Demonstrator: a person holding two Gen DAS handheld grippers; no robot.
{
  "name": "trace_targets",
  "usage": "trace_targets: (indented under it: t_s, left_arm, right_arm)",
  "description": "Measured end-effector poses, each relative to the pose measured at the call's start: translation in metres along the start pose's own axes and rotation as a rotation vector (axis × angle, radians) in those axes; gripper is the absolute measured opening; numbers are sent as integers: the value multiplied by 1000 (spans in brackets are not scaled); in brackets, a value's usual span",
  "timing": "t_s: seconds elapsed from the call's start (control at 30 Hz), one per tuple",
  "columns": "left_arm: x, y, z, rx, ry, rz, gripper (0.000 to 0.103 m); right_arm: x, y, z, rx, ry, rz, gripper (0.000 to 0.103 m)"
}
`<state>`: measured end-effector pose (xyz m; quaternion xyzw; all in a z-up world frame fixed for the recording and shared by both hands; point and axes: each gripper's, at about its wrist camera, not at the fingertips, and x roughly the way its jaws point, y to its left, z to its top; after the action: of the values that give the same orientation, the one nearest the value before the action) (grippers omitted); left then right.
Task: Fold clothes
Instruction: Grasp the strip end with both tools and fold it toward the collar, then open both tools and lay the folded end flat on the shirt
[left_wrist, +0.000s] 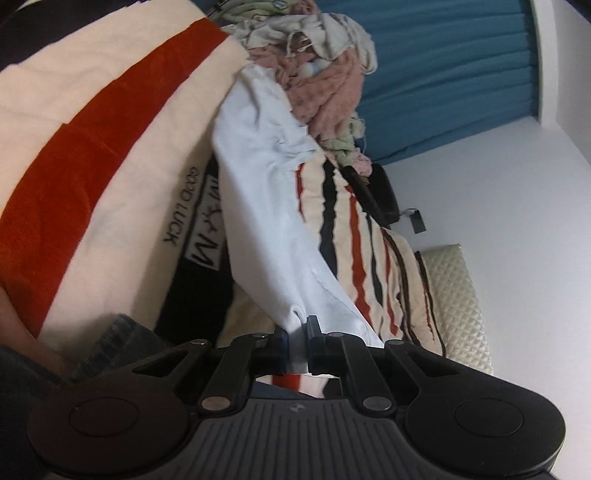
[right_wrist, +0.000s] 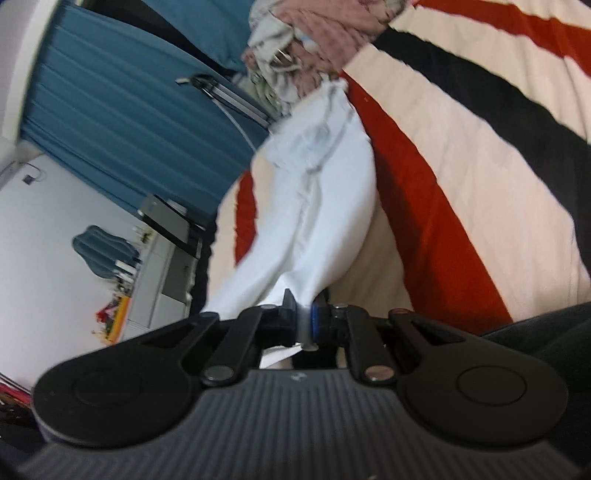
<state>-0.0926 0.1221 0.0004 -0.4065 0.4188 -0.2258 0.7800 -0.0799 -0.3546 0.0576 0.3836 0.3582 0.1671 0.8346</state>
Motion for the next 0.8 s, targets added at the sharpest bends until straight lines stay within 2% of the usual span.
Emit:
trace_targets:
  t_s: [0.1, 0.23, 0.33, 0.5, 0.67, 0.8]
  left_arm:
    - [-18, -8, 3, 9, -2, -1, 9]
    - [-19, -20, 23, 21, -9, 20, 9]
    - [4, -31, 52, 40, -28, 61, 9]
    - [38, -43, 101, 74, -128, 104, 10]
    - [90, -47, 145, 200, -253, 163, 10]
    - [138, -40, 174, 316, -311, 252, 10]
  right_arm:
    - [-12, 6, 6, 12, -12, 23, 10]
    - [4, 16, 25, 28, -27, 6, 10]
    - [31, 19, 47, 53, -49, -15, 10]
    - [88, 21, 86, 17, -99, -30, 10]
    - [154, 19, 113, -132, -171, -86, 10]
    - [207, 0, 136, -183, -200, -92, 10]
